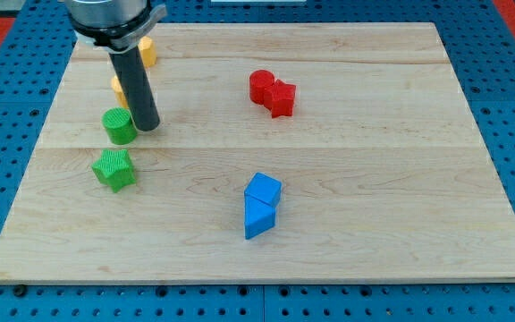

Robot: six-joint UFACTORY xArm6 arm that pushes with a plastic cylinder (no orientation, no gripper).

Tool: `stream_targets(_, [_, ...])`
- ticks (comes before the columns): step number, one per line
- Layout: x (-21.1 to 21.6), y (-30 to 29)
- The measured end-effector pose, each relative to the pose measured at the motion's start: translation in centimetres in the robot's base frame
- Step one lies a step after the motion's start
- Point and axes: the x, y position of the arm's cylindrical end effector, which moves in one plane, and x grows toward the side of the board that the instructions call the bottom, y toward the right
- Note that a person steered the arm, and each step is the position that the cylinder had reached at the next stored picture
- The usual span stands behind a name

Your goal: Move the red star above the blue cube

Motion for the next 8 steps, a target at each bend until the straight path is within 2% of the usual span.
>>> stream_targets(1, [-0.8, 6.2])
stream_targets(2, [-7.0, 12.0])
stream_targets(3, [-9.4, 13.5])
stream_targets(4, [-9.8, 17.2])
stream_targets(5, [-7.5, 18.5])
stream_targets(6, [-5.3, 17.5])
stream_targets(8, [-6.8, 15.8])
